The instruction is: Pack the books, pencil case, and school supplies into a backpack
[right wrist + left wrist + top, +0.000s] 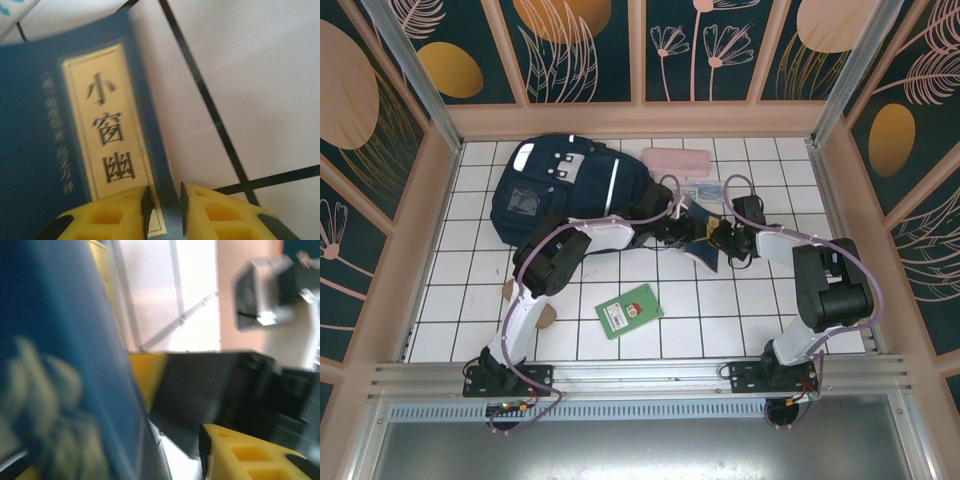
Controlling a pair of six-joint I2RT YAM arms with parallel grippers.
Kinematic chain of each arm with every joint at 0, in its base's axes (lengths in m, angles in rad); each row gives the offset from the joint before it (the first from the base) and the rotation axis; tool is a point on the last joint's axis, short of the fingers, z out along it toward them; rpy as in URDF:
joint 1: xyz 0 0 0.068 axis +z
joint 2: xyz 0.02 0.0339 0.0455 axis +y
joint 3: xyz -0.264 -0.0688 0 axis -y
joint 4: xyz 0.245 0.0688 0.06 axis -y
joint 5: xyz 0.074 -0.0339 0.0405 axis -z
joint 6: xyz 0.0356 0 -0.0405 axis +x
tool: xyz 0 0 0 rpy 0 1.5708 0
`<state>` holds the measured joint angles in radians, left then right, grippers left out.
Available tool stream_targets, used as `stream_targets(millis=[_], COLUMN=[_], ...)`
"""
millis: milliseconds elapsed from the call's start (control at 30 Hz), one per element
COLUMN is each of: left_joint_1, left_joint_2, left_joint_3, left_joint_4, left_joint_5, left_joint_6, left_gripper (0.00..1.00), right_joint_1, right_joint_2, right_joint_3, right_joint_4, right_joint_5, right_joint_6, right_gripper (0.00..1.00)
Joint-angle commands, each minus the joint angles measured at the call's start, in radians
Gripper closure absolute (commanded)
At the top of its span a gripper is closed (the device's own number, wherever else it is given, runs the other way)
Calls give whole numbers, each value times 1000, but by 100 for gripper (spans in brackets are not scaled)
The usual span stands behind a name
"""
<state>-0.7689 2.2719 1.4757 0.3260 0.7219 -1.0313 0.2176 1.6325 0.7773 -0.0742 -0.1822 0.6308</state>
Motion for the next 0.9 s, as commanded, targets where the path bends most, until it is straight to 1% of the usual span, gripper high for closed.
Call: stream_targets(millis=[0,100,200,233,333,467,633,667,700,733,767,800,833,867], left_joint_1=[-23,-20,-11,-8,5,19,33,37,38,40,41,44,45,48], left_joint_2=[-49,-50,-58,-62,-74,-91,-101,-102,-105,-107,-110,-113,-119,-123], left_joint_3=[-7,19,16,15,13,14,12,10,4,1,-1,-4,-7,-10], left_joint_4=[195,18,-48,-63,-111,-163,-224,-226,-225,-221,-217,-209,-201,-193], left_joint_5=[159,96,58,49,17,-18,-61,-62,-60,-54,-47,-40,-34,-28], left_joint_6=[-82,41,91,100,135,167,199,200,200,200,197,195,191,188], left_gripper=[57,59,63,65,71,71,68,71,75,81,90,95,97,97], right_joint_1=[18,14,7,3,-19,-45,-63,-65,-65,-68,-69,-72,-76,-79], right_joint_2=[7,-11,-36,-45,-84,-131,-151,-154,-156,-160,-163,-169,-178,-185], right_joint_3=[-27,-32,-37,-39,-49,-64,-93,-100,-106,-112,-119,-124,-131,-135], right_joint_4=[-29,-36,-50,-53,-64,-77,-61,-53,-48,-42,-34,-24,-12,-6], right_joint_5=[-74,-67,-54,-51,-49,-52,-90,-97,-103,-111,-122,-136,-152,-165], right_joint_6=[1,0,-6,-6,-8,-14,-13,-9,-5,-1,3,6,11,15], right_gripper=[73,73,73,72,64,56,54,53,53,53,52,51,50,49])
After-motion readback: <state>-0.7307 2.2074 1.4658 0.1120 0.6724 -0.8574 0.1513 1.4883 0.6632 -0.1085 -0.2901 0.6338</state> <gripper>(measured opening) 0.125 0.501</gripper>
